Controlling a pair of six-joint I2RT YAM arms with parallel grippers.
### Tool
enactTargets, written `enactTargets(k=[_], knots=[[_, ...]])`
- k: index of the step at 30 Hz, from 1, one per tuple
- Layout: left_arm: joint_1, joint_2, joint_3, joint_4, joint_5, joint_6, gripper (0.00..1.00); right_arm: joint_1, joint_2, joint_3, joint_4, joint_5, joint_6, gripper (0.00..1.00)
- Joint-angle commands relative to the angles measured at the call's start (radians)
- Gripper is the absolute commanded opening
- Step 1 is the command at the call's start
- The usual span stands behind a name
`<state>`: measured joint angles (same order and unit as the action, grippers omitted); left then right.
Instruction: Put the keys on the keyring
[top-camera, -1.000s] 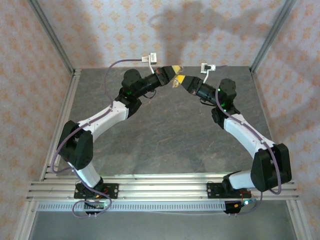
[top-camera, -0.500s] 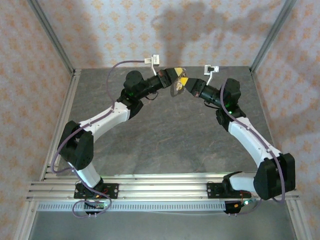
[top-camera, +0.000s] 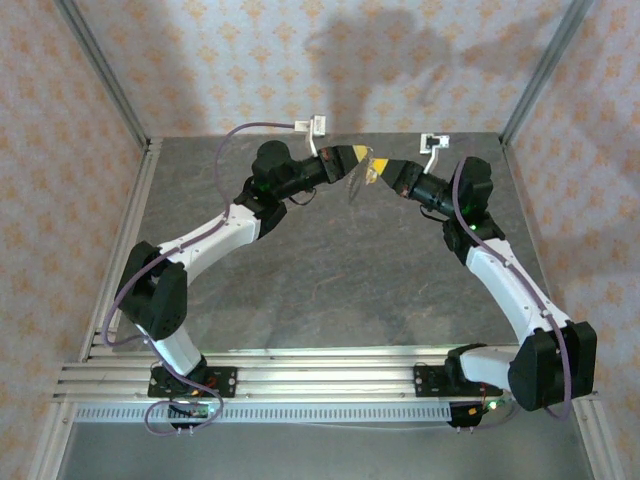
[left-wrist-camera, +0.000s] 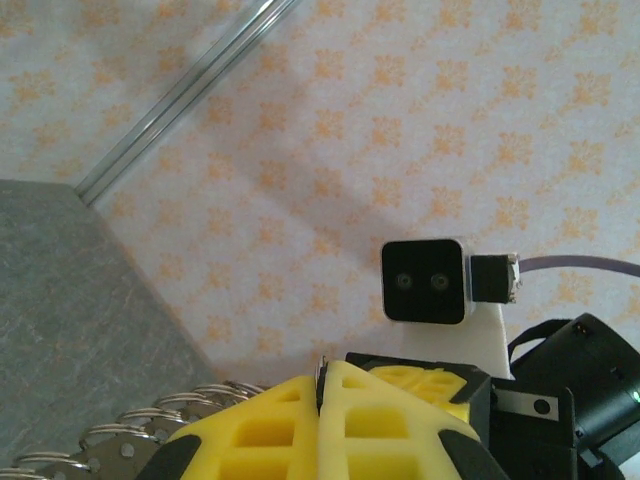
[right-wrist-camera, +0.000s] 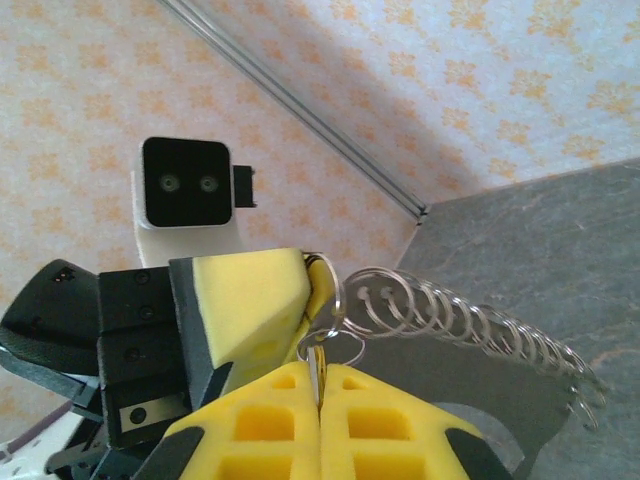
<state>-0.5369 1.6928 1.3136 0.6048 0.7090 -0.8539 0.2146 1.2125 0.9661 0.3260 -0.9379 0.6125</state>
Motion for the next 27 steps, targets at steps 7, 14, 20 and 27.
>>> enactTargets(k=[7, 14, 20, 27], knots=[[-0.014, -0.067, 0.036, -0.031, 0.062, 0.066, 0.0, -0.047, 0.013, 0.102, -0.098, -0.063, -0.077, 0.0], [-0.019, -0.068, 0.048, -0.05, 0.079, 0.08, 0.0, -0.049, 0.048, 0.169, -0.14, -0.105, -0.099, 0.0], [-0.025, -0.066, 0.052, -0.055, 0.079, 0.087, 0.0, -0.05, 0.056, 0.186, -0.157, -0.113, -0.109, 0.0], [-0.026, -0.057, 0.057, -0.053, 0.074, 0.085, 0.0, -0.032, 0.039, 0.149, -0.138, -0.13, -0.097, 0.0]])
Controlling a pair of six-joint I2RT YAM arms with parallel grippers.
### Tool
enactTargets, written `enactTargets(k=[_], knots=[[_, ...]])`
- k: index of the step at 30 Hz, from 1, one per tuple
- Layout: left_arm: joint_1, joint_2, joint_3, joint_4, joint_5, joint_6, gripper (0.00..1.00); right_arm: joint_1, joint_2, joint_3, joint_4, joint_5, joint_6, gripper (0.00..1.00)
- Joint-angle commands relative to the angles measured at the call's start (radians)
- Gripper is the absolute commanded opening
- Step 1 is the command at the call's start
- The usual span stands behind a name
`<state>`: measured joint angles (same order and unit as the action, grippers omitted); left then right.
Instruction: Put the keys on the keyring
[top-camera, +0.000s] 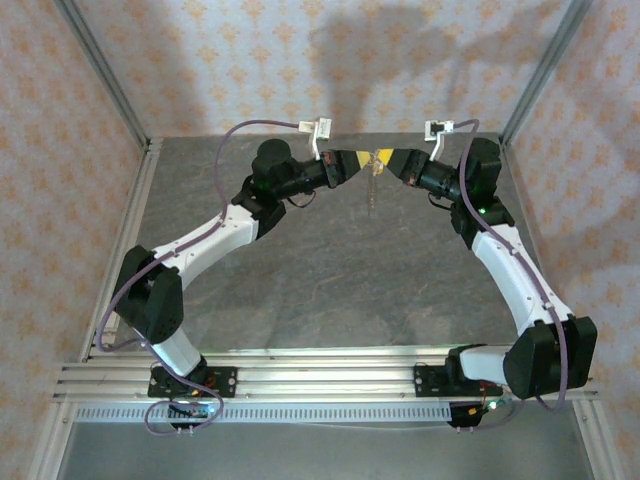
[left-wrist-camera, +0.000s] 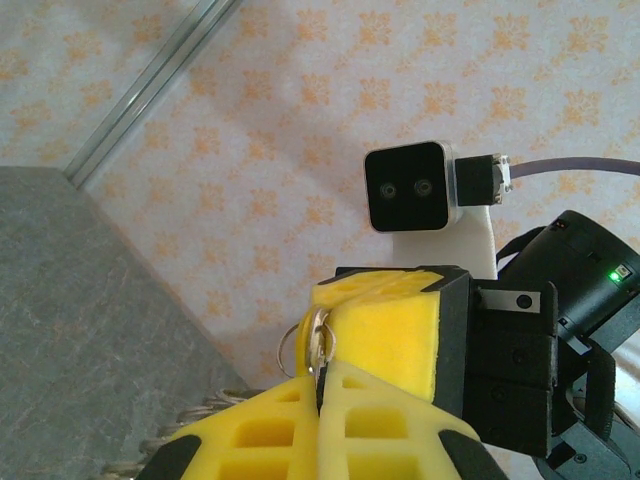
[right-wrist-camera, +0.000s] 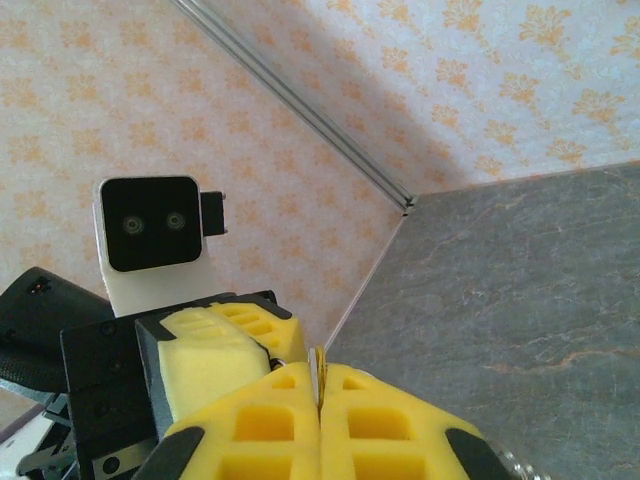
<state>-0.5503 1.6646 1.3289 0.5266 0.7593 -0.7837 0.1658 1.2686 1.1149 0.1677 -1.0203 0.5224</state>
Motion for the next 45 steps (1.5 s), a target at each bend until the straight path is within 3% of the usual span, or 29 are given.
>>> enactTargets(k=[1, 21, 36, 45], knots=[[-0.014, -0.028, 0.042, 0.026, 0.025, 0.014, 0.0, 0.015, -0.024, -0.001, 0.01, -0.04, -0.014, 0.0], [-0.014, -0.048, 0.029, -0.007, 0.017, 0.042, 0.0, -0.06, -0.08, -0.034, -0.005, 0.019, -0.023, 0.0], [-0.016, -0.026, 0.043, 0.02, 0.025, 0.018, 0.0, 0.011, -0.033, 0.029, -0.031, -0.004, -0.037, 0.0], [-0.018, -0.031, 0.041, 0.003, 0.02, 0.026, 0.0, -0.037, -0.064, 0.008, -0.052, 0.035, -0.051, 0.0]])
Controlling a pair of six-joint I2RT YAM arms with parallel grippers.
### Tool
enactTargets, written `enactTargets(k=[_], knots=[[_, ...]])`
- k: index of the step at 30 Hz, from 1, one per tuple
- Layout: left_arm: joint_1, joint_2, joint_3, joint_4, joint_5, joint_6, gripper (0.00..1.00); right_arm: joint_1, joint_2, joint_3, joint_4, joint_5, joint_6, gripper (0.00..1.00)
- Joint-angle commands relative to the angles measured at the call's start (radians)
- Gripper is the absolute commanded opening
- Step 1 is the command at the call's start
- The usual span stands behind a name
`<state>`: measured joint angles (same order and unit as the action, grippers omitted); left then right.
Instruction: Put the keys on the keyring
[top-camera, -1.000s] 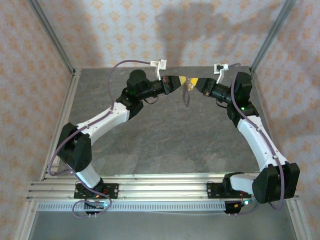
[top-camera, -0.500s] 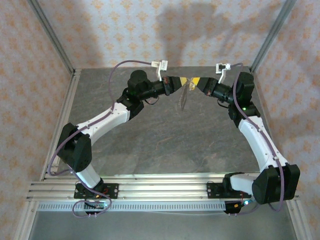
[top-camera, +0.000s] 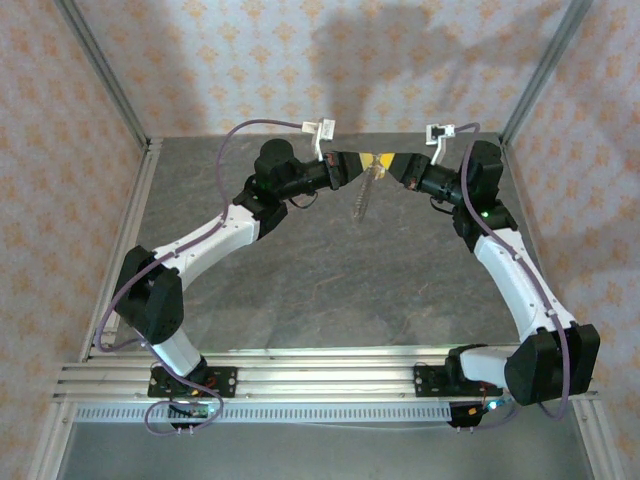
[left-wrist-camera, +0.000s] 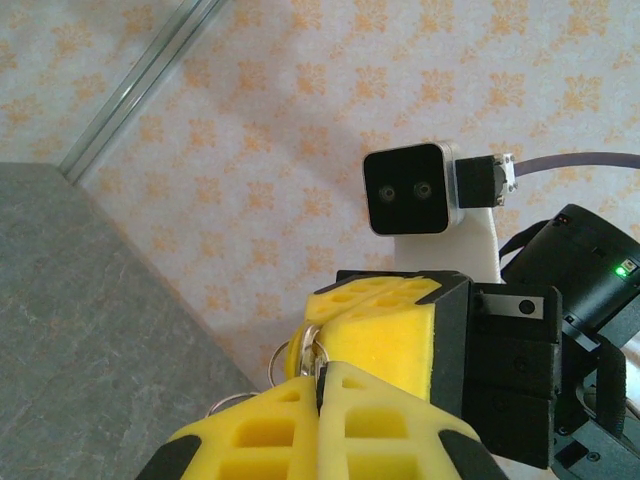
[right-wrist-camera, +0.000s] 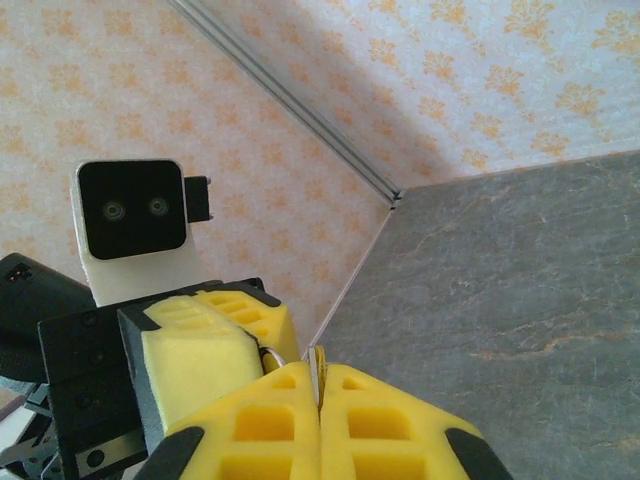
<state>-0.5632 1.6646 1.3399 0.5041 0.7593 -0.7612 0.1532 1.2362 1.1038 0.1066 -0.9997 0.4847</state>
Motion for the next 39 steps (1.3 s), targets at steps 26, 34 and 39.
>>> enactTargets(k=[26, 34, 39], knots=[[0.043, -0.107, -0.038, -0.121, -0.224, 0.005, 0.74, -0.063, 0.109, 0.008, -0.009, 0.053, 0.001, 0.0], [0.07, -0.146, -0.067, -0.184, -0.262, 0.026, 0.79, -0.049, 0.378, 0.109, 0.124, 0.059, 0.086, 0.0], [0.084, -0.145, -0.069, -0.19, -0.264, 0.026, 0.79, 0.005, 0.548, 0.247, 0.17, 0.059, 0.132, 0.0]])
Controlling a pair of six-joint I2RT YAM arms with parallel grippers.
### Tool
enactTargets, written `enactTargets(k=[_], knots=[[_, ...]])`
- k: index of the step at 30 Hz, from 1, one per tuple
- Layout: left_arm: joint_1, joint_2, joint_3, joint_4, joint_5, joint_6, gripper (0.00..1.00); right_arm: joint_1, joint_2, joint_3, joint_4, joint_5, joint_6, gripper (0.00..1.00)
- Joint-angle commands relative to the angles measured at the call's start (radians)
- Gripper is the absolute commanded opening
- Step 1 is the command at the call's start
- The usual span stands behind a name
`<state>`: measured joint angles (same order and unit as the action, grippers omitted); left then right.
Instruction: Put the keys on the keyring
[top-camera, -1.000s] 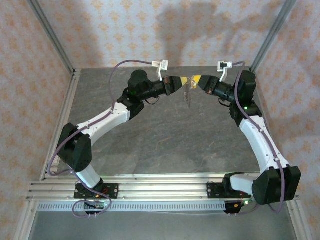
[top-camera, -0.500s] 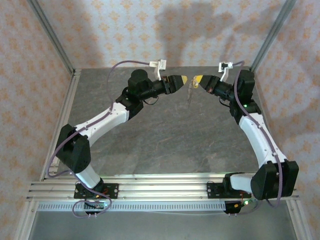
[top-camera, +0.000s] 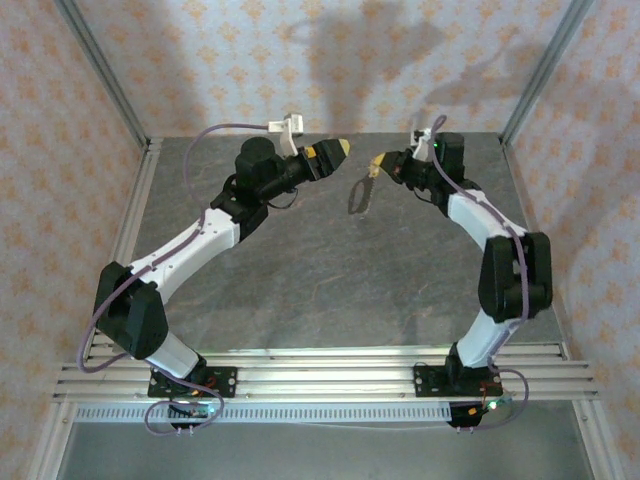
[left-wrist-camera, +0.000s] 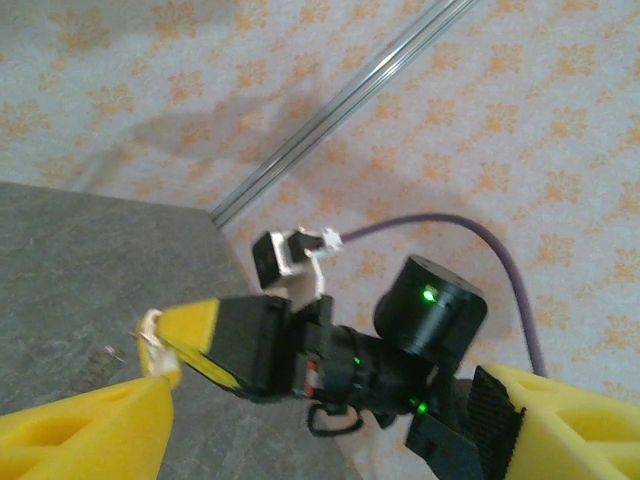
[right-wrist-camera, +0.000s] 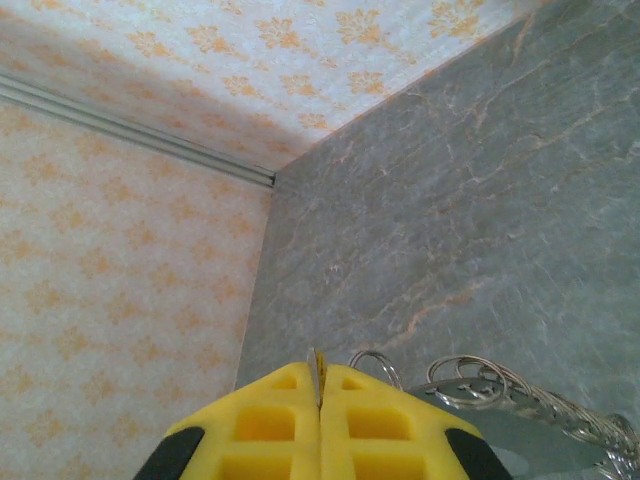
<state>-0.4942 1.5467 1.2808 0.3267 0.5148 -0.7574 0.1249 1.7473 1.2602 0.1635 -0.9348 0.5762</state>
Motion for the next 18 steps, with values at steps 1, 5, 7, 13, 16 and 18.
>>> enactTargets(k=[1, 5, 7, 13, 16, 18], knots=[[0.018, -0.024, -0.008, -0.018, -0.019, 0.021, 0.79, 0.043, 0.065, 0.116, 0.119, -0.007, 0.047, 0.0], [0.025, -0.021, -0.006, -0.023, -0.016, 0.023, 0.79, 0.058, 0.116, 0.119, 0.152, -0.003, 0.064, 0.0], [0.025, -0.02, -0.005, -0.024, -0.016, 0.024, 0.79, 0.059, 0.121, 0.072, 0.186, 0.005, 0.074, 0.0], [0.025, -0.004, -0.007, -0.016, -0.009, 0.012, 0.79, 0.058, 0.089, -0.172, 0.336, 0.034, 0.128, 0.0], [0.025, 0.003, -0.012, 0.004, -0.004, -0.007, 0.79, 0.062, 0.068, -0.301, 0.425, 0.04, 0.166, 0.0], [0.025, 0.004, -0.017, 0.013, -0.001, -0.019, 0.79, 0.068, 0.045, -0.371, 0.44, 0.049, 0.165, 0.0]])
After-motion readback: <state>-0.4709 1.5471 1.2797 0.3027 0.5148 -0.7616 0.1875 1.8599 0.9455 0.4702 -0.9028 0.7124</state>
